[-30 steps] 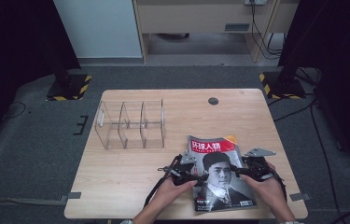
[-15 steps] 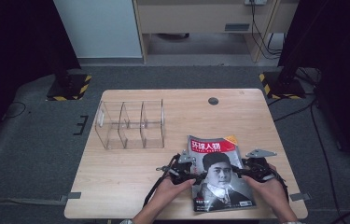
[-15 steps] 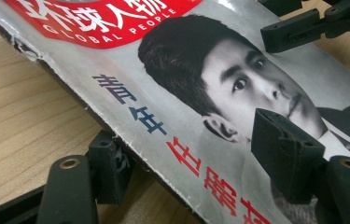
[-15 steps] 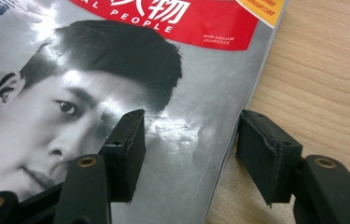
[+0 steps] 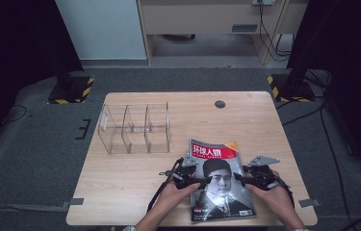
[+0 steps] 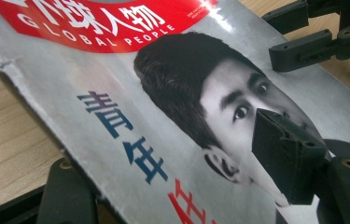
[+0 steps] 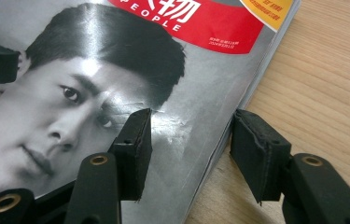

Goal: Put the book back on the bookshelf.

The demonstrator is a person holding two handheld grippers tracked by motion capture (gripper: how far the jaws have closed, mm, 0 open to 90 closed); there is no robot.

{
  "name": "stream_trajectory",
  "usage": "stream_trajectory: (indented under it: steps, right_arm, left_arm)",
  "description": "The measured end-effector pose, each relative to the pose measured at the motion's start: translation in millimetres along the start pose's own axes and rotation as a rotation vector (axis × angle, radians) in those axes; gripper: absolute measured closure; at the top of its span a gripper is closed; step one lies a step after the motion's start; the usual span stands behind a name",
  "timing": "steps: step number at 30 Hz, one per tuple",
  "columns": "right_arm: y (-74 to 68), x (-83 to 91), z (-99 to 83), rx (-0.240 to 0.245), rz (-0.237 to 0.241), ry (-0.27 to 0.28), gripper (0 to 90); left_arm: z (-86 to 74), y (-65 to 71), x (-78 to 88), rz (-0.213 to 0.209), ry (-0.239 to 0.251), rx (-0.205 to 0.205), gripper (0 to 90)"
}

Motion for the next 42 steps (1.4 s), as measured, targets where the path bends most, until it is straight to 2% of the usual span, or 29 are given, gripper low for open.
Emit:
stream_trajectory:
  steps: [7,14,20,24,28,30,31,33,35,38,42]
  right_arm:
    - [-4.2,-1.4,1.3,0.027,0.016,0.004,49.3]
    - [-5.5,-3.4,2.8,0.025,0.019,0.002,48.6]
    - [-4.4,-5.6,3.7,0.011,0.020,0.006,47.4]
    - [-3.4,-6.6,4.2,0.012,0.022,0.009,48.3]
    - [-3.0,-7.8,5.1,0.016,0.022,0.012,48.4]
    - [-2.7,-8.9,5.6,0.018,0.022,0.019,48.6]
    - [-2.7,-8.9,5.6,0.018,0.022,0.019,48.6]
    - [-2.5,-9.4,5.9,0.020,0.023,0.022,48.6]
    - [-2.4,-9.4,5.9,0.019,0.025,0.023,48.7]
    - [-2.4,-9.4,5.9,0.020,0.024,0.023,48.7]
    - [-2.2,-9.9,6.2,0.020,0.024,0.026,49.0]
  left_arm:
    - [2.8,-6.0,3.6,0.006,-0.011,0.021,33.4]
    - [2.7,-9.8,7.4,0.032,-0.030,0.024,52.8]
    - [2.1,-9.4,9.3,0.021,-0.047,0.037,58.8]
    - [4.0,-6.1,11.8,0.003,-0.058,0.024,59.7]
    - [9.3,-2.9,14.2,-0.007,-0.059,-0.014,55.2]
    - [13.8,-2.3,14.0,-0.006,-0.055,-0.036,45.7]
    - [16.8,-2.9,13.6,0.001,-0.051,-0.044,45.7]
    - [22.1,-3.6,11.7,-0.022,-0.063,-0.009,34.4]
    - [27.7,-6.4,10.5,-0.037,-0.067,-0.004,25.3]
    - [36.8,-10.8,8.5,-0.062,-0.063,0.023,23.6]
    - [46.4,-16.7,6.7,-0.077,-0.060,0.031,23.6]
Point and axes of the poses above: each handheld gripper's, and its own axes: x roughly backward along the jaws, z roughly out of its top, y roughly to its right, the point moved 6 cm from there along -x, roughly forward along the jaws, and after that the axes turned 12 degrees about x, right-handed, at the moved point
